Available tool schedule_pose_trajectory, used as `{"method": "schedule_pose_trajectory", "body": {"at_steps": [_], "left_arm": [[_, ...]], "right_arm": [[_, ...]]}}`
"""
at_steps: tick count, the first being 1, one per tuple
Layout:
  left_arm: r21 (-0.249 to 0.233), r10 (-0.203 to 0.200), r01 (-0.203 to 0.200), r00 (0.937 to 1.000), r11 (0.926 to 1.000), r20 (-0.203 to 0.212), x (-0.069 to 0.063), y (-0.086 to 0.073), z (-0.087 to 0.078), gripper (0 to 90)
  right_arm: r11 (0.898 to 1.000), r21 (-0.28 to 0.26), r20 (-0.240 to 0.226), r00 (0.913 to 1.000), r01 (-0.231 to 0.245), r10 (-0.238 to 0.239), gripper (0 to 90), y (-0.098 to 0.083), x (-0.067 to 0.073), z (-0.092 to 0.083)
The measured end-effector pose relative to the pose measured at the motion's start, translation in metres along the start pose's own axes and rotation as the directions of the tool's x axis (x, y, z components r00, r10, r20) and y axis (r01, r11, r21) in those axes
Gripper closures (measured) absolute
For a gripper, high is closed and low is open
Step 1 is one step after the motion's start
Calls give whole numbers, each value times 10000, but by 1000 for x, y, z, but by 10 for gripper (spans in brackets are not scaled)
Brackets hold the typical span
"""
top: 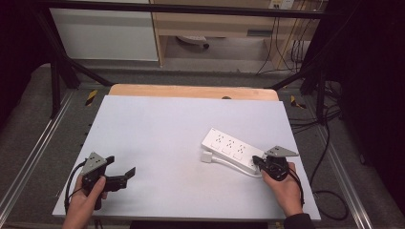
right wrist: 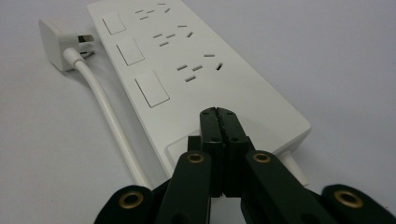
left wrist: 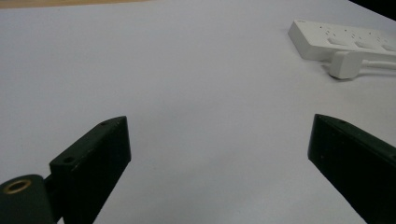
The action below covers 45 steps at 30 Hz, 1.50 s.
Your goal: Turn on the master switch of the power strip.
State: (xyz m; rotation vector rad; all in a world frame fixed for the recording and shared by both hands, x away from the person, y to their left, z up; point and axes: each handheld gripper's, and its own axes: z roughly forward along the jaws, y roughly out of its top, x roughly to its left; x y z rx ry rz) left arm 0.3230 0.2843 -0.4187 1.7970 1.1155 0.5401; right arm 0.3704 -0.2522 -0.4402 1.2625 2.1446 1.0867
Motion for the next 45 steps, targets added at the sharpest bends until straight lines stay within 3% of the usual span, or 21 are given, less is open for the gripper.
{"method": "schedule_pose_trajectory", "body": {"at_steps": [45], "left_arm": [[18,61,-61,10000,10000,22,0,0,0,58]], "right_arm": [[9995,-281,104,9999,-131,134,889,-1,-3,-1]]}}
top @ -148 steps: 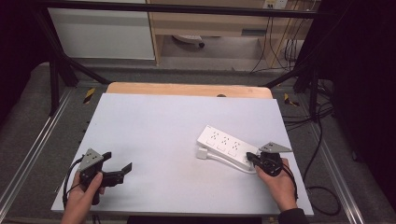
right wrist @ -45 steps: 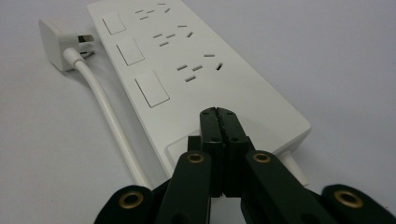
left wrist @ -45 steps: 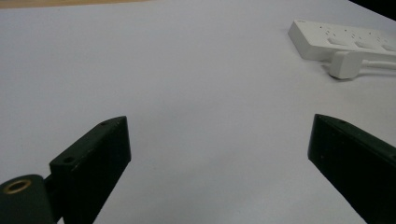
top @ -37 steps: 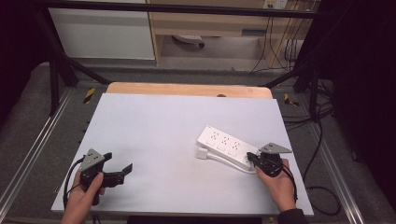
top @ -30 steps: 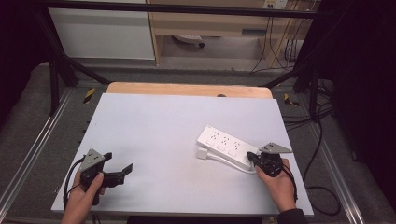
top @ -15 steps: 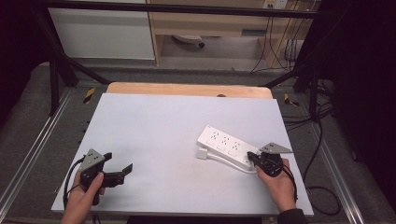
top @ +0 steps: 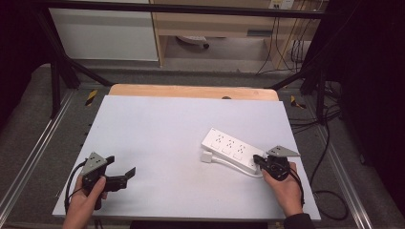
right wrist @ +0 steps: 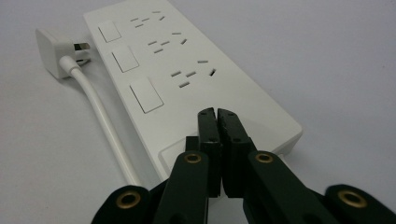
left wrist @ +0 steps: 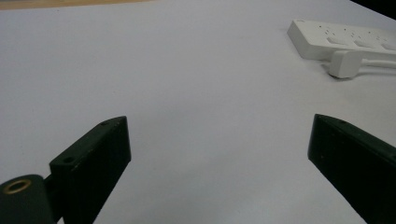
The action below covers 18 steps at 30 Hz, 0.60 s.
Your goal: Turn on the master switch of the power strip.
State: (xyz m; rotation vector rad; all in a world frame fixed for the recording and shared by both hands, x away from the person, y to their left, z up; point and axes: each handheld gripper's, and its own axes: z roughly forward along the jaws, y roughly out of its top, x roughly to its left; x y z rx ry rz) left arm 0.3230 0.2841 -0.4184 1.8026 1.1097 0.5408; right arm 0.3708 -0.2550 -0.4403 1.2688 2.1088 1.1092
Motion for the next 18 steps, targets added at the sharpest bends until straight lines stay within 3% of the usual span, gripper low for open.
{"method": "schedule_pose_trajectory", "body": {"at_steps": [14,18], "left_arm": [[-38,-38,38,10000,10000,12,0,0,0,58],[-39,-37,37,10000,10000,12,0,0,0,58]], "right_arm": [[9992,-397,-151,9999,-41,35,866,3,2,-3],[9984,-556,-195,9997,100,-111,810,6,5,-4]]}}
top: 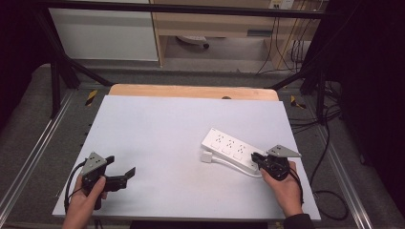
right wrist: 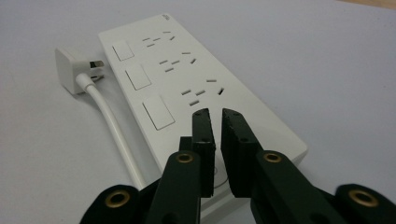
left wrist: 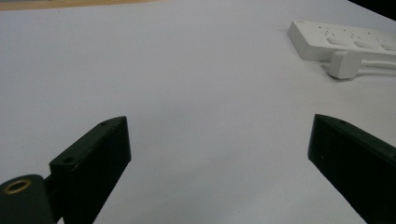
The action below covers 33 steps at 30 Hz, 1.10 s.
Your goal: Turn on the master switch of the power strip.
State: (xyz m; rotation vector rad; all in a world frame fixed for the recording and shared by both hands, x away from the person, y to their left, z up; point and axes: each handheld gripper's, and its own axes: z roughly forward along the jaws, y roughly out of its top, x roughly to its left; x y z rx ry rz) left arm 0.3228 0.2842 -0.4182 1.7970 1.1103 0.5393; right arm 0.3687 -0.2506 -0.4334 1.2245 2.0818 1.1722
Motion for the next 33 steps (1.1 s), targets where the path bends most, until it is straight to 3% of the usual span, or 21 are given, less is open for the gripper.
{"method": "schedule_pose_trajectory", "body": {"at_steps": [17,28,33], "left_arm": [[4,-27,27,10000,10000,-25,0,0,0,58],[-14,-59,59,10000,10000,-18,1,0,0,58],[-21,-69,69,10000,10000,-30,1,0,0,58]], "right_arm": [[9990,-369,-134,9996,-245,240,649,5,2,-4],[9960,-575,-167,9975,-689,680,384,8,2,-5],[9942,-731,-160,9968,-787,777,317,11,4,-6]]}}
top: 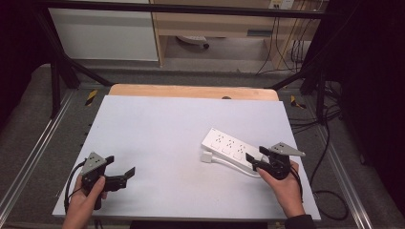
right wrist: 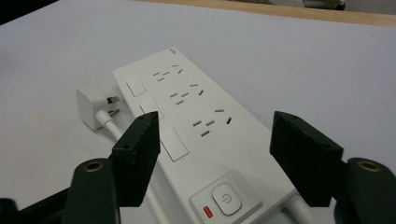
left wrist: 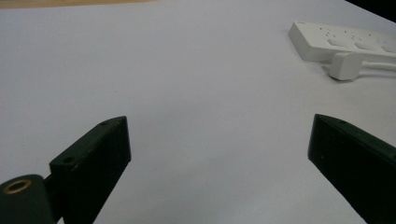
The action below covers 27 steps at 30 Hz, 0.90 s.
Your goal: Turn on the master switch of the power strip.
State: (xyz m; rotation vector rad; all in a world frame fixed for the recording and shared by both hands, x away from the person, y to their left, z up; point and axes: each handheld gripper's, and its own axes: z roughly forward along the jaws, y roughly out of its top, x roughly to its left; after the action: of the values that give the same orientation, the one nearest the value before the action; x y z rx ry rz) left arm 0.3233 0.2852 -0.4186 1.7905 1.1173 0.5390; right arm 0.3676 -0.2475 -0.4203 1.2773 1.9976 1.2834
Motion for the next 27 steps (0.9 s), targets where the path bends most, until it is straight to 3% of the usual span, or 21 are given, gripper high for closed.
{"method": "schedule_pose_trajectory", "body": {"at_steps": [10,13,19,22,27], "left_arm": [[14,-55,55,10000,10000,5,0,0,0,58],[22,-69,69,10000,10000,-1,1,0,0,58],[-6,-78,78,10000,10000,11,0,0,0,58],[-21,-32,32,10000,10000,5,0,0,0,58],[-45,-24,24,10000,10000,15,0,0,-1,58]], "right_arm": [[10000,-86,-102,9999,-9,9,163,2,2,1],[9999,-160,-86,10000,-17,15,78,4,4,1],[9993,-370,-39,10000,-8,6,24,9,6,-2],[9987,-504,63,9999,112,-109,24,11,8,-4],[9931,-883,-108,9969,767,-780,21,14,13,-9]]}}
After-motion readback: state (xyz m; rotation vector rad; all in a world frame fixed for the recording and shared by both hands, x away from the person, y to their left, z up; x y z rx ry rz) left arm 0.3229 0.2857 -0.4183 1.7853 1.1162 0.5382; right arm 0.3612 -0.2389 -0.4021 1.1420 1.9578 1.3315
